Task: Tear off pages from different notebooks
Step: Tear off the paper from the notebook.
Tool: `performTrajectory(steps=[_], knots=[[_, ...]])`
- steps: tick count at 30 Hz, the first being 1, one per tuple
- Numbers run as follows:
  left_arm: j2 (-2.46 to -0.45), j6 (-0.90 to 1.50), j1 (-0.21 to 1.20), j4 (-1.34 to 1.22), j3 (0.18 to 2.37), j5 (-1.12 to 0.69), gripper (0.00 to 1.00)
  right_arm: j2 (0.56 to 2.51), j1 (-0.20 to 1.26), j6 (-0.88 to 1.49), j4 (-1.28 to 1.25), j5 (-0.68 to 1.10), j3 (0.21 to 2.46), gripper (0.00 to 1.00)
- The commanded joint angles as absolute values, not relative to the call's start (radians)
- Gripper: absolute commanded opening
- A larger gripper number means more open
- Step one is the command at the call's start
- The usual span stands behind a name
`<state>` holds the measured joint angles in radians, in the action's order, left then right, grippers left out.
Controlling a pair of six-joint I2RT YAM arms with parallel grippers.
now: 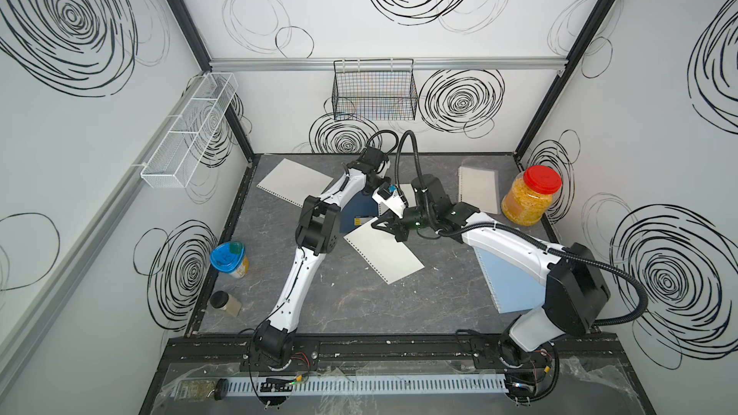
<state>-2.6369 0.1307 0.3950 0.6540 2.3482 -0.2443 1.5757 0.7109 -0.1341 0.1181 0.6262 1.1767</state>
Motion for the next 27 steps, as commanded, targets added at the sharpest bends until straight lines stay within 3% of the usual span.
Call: performTrajectory(steps=[1, 7, 12, 19, 27], knots=[[-2.583, 0.120, 0.403, 0.700, 2.314, -0.215, 0.23, 1.578, 0.685, -0.063, 0.065, 0.560, 1.151, 0.00], [-2.446, 0.109, 0.403, 0.637, 2.244, -0.204, 0.34, 1.563, 0.612, 0.005, 0.033, 0.532, 1.105, 0.00], [-2.289, 0.116, 0.394, 0.539, 2.094, -0.155, 0.52, 1.531, 0.575, 0.023, 0.032, 0.488, 1.077, 0.00], [-2.038, 0.134, 0.371, 0.301, 1.783, -0.190, 0.56, 1.497, 0.535, 0.060, 0.018, 0.457, 1.050, 0.00], [-1.786, 0.142, 0.325, -0.030, 1.435, -0.430, 0.60, 1.491, 0.502, 0.087, -0.001, 0.467, 1.062, 0.00]])
